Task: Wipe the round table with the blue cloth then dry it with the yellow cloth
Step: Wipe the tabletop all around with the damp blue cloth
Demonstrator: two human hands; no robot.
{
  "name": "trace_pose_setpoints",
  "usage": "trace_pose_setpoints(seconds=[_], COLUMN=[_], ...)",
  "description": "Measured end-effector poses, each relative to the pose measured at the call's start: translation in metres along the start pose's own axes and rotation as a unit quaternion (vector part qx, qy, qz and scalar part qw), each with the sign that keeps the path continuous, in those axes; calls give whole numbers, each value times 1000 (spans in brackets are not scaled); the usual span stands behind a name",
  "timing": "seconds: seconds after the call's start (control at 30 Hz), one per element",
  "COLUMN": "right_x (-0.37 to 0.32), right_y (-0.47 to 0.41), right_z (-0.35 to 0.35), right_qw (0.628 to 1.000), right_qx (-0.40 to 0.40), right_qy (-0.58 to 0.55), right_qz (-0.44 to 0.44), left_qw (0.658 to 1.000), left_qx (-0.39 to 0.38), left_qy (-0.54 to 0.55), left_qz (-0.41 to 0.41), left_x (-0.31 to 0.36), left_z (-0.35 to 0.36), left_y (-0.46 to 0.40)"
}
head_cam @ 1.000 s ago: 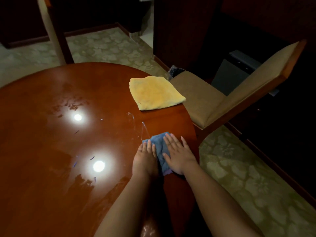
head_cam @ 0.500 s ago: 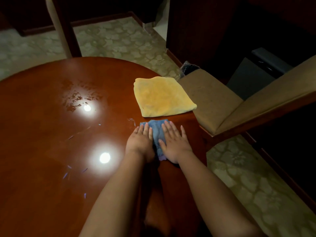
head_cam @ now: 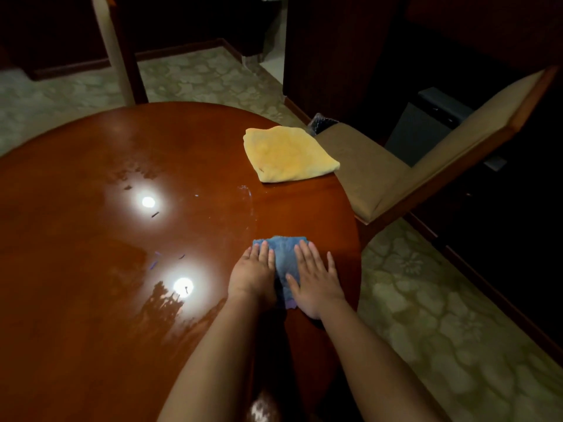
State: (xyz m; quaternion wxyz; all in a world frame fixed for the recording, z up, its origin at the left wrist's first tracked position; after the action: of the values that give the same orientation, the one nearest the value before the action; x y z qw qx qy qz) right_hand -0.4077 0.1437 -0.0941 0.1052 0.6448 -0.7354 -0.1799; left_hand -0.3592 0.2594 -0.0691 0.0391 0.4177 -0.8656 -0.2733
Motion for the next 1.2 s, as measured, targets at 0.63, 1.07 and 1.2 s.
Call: trace_pose_setpoints(seconds=[0.63,1.07,1.2], right_x=[-38,-9,-5], right_y=[70,-84,-128], right_z=[37,-27,-47], right_qw=[1000,999,998], right_qx=[14,-3,4], right_qy=[11,20,25], right_qz=[6,-45,-58], left_qw=[999,998,997], left_qx=[-14,-32,-34], left_qy=[-29,16,24], left_qz=[20,-53,-71], left_x=[15,-44,-64], left_z=[43,-22,-41], left_y=[66,-59,-94])
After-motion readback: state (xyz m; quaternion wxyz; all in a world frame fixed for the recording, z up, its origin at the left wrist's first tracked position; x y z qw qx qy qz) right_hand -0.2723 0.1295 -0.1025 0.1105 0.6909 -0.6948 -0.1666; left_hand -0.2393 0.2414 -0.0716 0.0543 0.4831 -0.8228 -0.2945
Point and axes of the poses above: each hand's wrist, its own y-axis away from the middle knuckle, its own z-axis out of the palm, x = y × z, the point moved 3 cm from there along -y, towards the middle knuckle, and after that the axes turned 1 degree about y, right-handed, at the moved point
